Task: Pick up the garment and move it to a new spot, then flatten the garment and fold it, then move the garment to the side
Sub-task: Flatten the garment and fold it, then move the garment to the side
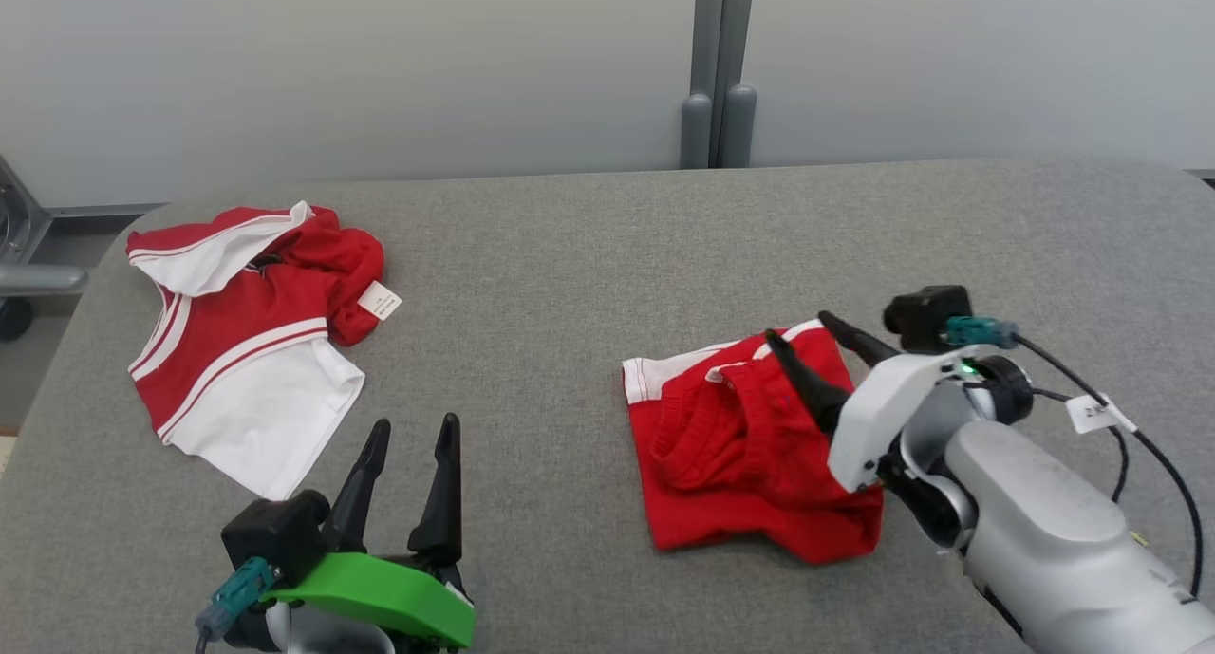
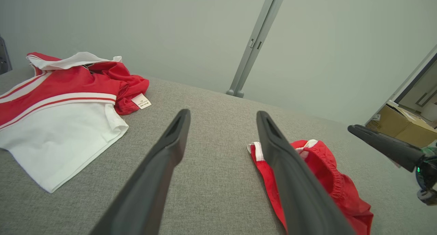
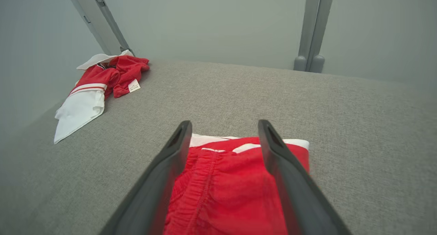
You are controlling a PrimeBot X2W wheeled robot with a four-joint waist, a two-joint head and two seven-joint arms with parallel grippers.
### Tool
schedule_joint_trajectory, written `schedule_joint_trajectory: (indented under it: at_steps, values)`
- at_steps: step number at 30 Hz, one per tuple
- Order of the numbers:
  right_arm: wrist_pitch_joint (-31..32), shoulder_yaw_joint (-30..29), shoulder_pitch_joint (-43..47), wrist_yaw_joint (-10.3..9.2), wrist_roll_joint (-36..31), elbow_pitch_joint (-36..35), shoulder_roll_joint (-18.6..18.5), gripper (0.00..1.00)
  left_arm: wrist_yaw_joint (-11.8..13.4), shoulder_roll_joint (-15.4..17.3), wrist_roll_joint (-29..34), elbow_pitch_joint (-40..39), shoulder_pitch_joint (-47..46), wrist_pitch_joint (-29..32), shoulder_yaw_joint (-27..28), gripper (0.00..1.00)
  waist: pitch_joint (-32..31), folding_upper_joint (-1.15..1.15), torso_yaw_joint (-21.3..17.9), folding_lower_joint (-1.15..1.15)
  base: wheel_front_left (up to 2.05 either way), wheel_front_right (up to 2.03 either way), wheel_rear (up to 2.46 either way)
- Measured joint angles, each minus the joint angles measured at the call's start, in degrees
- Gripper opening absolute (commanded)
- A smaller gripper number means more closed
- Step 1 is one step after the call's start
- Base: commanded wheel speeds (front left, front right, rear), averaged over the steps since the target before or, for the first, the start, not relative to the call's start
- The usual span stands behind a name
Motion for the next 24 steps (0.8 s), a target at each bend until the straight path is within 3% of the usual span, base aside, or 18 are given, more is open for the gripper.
schedule_joint_trajectory:
  at_steps: [8,24]
  values:
    - [-1.1,-7.1,5.7,-0.79,8.1,2.7,-2.8,1.0,0.0,0.2,1.7,-1.3,0.0,0.5,0.1,1.0,1.3,0.0,1.0,0.0,0.0,0.0,0.0]
    - [-0.8,-12.6,7.2,-0.05,16.1,7.2,-2.5,1.0,0.0,0.2,3.0,-2.8,-0.2,1.7,0.5,1.0,6.2,0.0,4.6,0.0,0.0,0.0,0.0]
